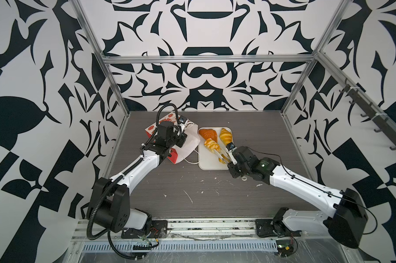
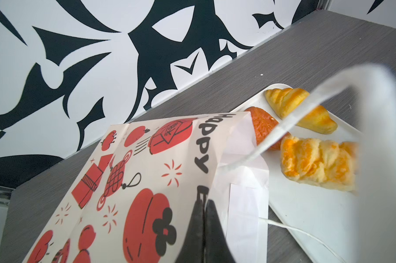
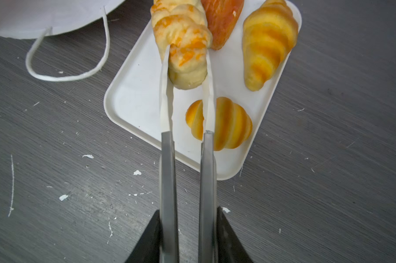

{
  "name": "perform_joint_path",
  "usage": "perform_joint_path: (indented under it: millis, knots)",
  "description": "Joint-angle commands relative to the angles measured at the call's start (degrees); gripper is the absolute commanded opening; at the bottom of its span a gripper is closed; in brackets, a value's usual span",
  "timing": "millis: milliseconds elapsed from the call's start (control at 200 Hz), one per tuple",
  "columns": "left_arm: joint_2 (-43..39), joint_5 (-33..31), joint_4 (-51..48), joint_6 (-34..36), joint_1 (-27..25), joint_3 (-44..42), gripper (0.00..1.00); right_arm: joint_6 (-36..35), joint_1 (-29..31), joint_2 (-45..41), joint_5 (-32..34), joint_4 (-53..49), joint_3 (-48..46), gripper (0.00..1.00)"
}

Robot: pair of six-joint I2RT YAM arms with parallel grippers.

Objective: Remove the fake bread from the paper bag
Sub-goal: 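Lower the pale bread onto the white tray and open the tongs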

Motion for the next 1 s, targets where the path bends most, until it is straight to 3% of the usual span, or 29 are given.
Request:
perform_joint_path:
  millis: [0, 370, 995]
  knots:
    - [-1.6, -0.3, 1.3, -0.9, 0.0, -1.1, 0.0, 0.4, -0.7, 0.6, -3.0, 4.5, 0.8, 0.36]
    - [-1.9, -0.6, 2.0, -0.8, 0.1, -2.4, 0.0, 0.2, -0.8, 6.3, -5.5, 6.3, 3.0, 0.36]
    - [-1.2, 0.2, 2.9, -1.0, 0.9, -3.1, 0.0, 1.5, -1.5, 9.9, 1.5, 5.9, 5.0, 0.48]
